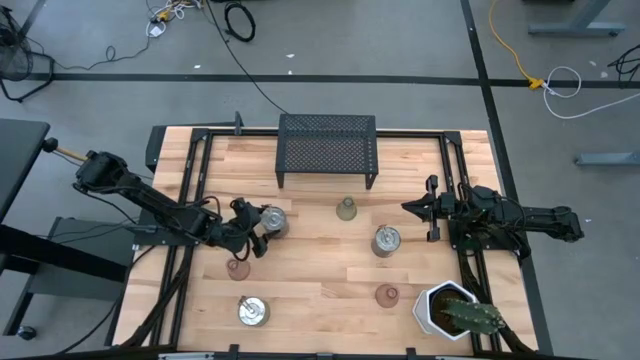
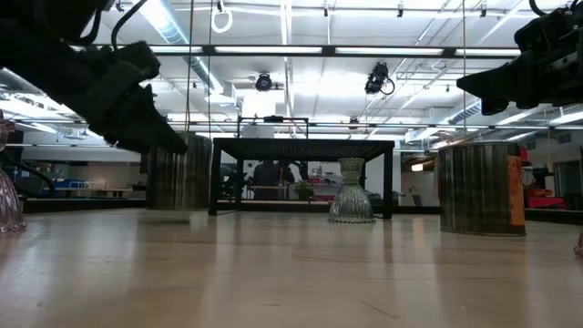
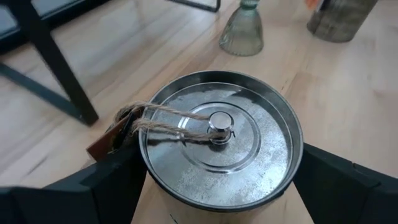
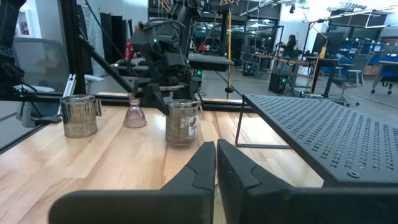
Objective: Pick & Place candle stick holders
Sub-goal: Put the top left silver scented candle on the shelf
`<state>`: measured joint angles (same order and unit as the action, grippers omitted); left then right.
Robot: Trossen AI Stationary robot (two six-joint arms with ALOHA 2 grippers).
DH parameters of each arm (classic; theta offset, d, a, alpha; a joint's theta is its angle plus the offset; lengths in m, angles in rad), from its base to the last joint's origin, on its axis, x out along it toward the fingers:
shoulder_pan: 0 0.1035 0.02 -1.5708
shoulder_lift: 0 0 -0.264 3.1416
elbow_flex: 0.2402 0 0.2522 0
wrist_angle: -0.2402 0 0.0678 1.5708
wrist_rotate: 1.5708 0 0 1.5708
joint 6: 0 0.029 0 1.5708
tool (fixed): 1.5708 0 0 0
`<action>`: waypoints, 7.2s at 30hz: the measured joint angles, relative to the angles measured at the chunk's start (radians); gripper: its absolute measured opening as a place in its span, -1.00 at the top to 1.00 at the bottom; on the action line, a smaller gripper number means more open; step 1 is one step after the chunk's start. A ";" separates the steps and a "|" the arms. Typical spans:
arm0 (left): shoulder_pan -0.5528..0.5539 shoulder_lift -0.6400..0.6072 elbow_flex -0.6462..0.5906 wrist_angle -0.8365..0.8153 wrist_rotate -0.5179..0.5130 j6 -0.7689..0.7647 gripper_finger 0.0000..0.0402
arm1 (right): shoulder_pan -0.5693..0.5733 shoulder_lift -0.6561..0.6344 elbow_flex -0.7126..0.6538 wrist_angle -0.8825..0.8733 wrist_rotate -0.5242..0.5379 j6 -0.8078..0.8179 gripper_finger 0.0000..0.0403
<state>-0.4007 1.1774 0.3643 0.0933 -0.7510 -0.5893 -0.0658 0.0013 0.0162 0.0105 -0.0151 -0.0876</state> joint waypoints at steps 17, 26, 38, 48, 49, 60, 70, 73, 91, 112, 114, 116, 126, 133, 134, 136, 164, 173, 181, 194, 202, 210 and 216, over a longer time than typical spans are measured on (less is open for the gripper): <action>0.031 0.000 0.175 -0.132 -0.005 0.078 -0.79 | 0.000 0.000 0.000 0.000 0.000 0.000 0.90; 0.117 0.000 0.350 -0.179 -0.005 0.296 -0.79 | 0.000 0.000 0.000 0.000 0.000 0.000 0.90; 0.245 0.000 0.492 -0.206 0.035 0.406 -0.79 | 0.000 0.000 0.000 0.000 0.000 0.000 0.90; 0.318 0.000 0.533 -0.204 0.049 0.457 -0.79 | 0.000 0.000 0.000 0.000 0.000 0.000 0.90; 0.325 0.000 0.534 -0.204 0.049 0.463 -0.79 | 0.000 0.000 0.000 0.000 0.000 0.000 0.90; 0.421 0.000 0.612 -0.201 0.153 0.561 -0.79 | 0.000 0.000 0.000 0.000 0.000 0.000 0.90; 0.539 -0.001 0.696 -0.204 0.264 0.610 -0.79 | 0.000 0.000 0.000 0.000 0.000 0.000 0.90; 0.563 -0.001 0.705 -0.205 0.284 0.609 -0.79 | 0.000 0.000 0.000 0.000 0.000 0.000 0.90; 0.590 -0.001 0.722 -0.227 0.312 0.610 -0.79 | 0.000 0.000 0.000 0.000 0.000 0.000 0.90; 0.604 0.015 0.794 -0.251 0.450 0.603 -0.79 | 0.000 0.000 0.000 0.000 0.000 0.000 0.90; 0.619 0.031 0.821 -0.277 0.459 0.609 -0.79 | 0.000 0.000 0.000 0.000 0.000 0.000 0.90; 0.637 0.049 0.850 -0.286 0.472 0.610 -0.79 | 0.000 0.000 0.000 0.000 0.000 0.000 0.90; 0.721 0.167 0.984 -0.341 0.597 0.628 -0.79 | 0.000 0.003 0.000 0.000 0.000 0.000 0.90; 0.756 0.225 1.009 -0.342 0.648 0.629 -0.79 | 0.000 0.003 0.000 0.000 0.000 0.000 0.90; 0.758 0.230 1.010 -0.341 0.650 0.629 -0.79 | 0.000 0.003 0.000 0.000 0.000 0.000 0.90; 0.759 0.234 1.010 -0.337 0.650 0.628 -0.79 | 0.000 0.003 0.000 0.000 0.000 0.000 0.90; 0.847 0.317 1.158 -0.372 0.609 0.576 -0.79 | 0.000 0.003 0.000 0.000 0.000 0.000 0.90; 0.899 0.437 1.252 -0.380 0.691 0.602 -0.79 | 0.000 0.003 0.000 0.000 0.000 0.000 0.90; 0.943 0.494 1.276 -0.387 0.775 0.651 -0.79 | 0.000 0.003 0.000 0.000 0.000 0.000 0.90; 0.949 0.494 1.276 -0.445 0.802 0.705 -0.79 | 0.000 0.003 0.000 0.000 0.000 0.000 0.90; 0.949 0.498 1.276 -0.448 0.739 0.679 -0.79 | 0.000 0.003 0.000 0.000 0.000 0.000 0.90; 0.948 0.553 1.277 -0.419 0.694 0.647 -0.79 | 0.000 0.003 0.000 0.000 -0.001 0.000 0.90; 0.950 0.593 1.277 -0.385 0.691 0.639 -0.79 | 0.000 0.003 0.000 0.000 0.000 0.000 0.90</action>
<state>0.5492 1.7707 1.6413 -0.2915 -0.0601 0.0495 -0.0658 0.0044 0.0158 0.0109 -0.0151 -0.0875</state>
